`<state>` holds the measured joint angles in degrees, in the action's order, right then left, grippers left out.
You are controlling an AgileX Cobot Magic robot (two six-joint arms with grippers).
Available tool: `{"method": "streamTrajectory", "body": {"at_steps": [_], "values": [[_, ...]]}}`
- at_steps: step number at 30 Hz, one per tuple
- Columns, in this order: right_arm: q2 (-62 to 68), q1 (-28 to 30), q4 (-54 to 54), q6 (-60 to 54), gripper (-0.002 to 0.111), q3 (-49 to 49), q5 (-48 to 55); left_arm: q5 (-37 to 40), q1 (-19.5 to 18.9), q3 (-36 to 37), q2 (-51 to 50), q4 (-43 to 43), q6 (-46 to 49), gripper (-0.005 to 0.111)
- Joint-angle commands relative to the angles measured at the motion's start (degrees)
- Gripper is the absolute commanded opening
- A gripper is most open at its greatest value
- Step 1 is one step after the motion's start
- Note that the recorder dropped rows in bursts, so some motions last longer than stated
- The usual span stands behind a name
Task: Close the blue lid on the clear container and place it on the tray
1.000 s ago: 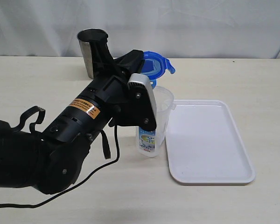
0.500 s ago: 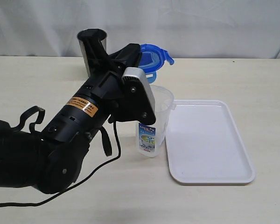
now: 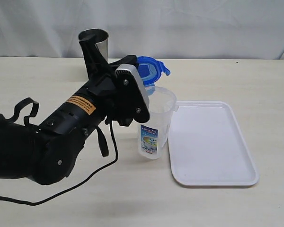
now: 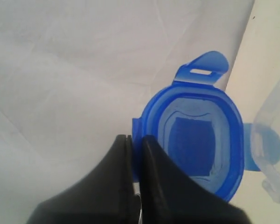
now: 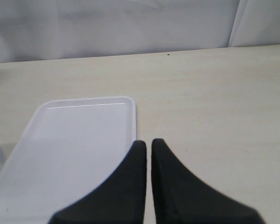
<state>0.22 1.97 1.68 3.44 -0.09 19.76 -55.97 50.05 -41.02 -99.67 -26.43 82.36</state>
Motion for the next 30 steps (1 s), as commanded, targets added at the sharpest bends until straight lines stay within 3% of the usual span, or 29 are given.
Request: {"method": "streamTrajectory", "body": {"at_steps": [1,11,16,30], "values": [[-0.2,-0.1,0.1,0.0,0.004,0.1,-0.2,-1.9,0.0,-0.4,0.2,0.3,-1.2,0.000],[-0.2,-0.1,0.1,0.0,0.004,0.1,-0.2,-3.4,0.0,-0.4,0.2,3.3,0.8,0.000],[-0.2,-0.1,0.1,0.0,0.004,0.1,-0.2,-7.7,2.9,-0.4,0.2,-1.9,6.7,0.000],[-0.2,-0.1,0.1,0.0,0.004,0.1,-0.2,-8.3,7.0,-0.4,0.2,-7.4,12.5,0.000]]}}
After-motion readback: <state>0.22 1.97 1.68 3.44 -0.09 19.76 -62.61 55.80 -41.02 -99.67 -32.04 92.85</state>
